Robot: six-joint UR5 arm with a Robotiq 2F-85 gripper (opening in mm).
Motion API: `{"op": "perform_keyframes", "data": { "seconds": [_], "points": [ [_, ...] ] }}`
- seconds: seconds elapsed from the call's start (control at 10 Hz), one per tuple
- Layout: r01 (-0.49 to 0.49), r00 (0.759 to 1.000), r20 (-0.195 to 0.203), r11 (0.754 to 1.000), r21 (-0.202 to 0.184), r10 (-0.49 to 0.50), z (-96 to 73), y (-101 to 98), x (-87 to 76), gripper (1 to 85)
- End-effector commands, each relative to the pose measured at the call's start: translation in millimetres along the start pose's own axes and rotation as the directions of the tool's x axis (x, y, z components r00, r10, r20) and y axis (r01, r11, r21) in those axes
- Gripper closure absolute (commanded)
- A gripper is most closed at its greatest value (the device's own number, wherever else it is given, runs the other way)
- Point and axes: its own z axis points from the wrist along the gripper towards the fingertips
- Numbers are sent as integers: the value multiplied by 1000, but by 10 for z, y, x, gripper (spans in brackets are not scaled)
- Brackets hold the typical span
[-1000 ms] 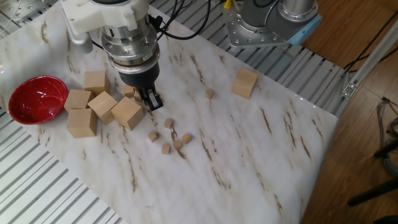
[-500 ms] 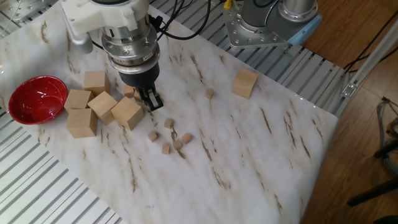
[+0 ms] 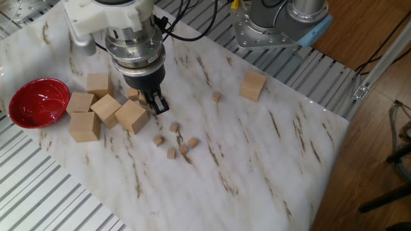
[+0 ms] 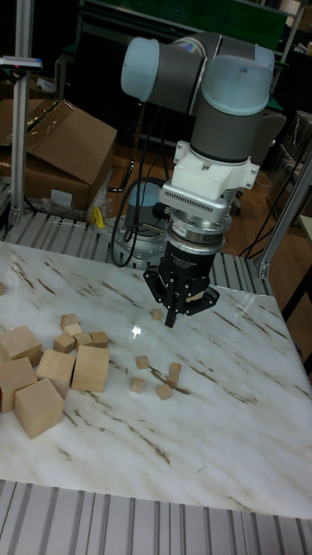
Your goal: Stack the blocks in a vertical line of five
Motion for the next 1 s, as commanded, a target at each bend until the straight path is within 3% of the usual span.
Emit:
{"op": "perform_keyframes", "data": {
  "seconds": [0.0,0.9],
  "points": [
    [-6,1000,-5,1000,-13,5,-18,37,15,847],
    [-7,1000,-11,1000,-15,7,-27,50,48,847]
  ]
}}
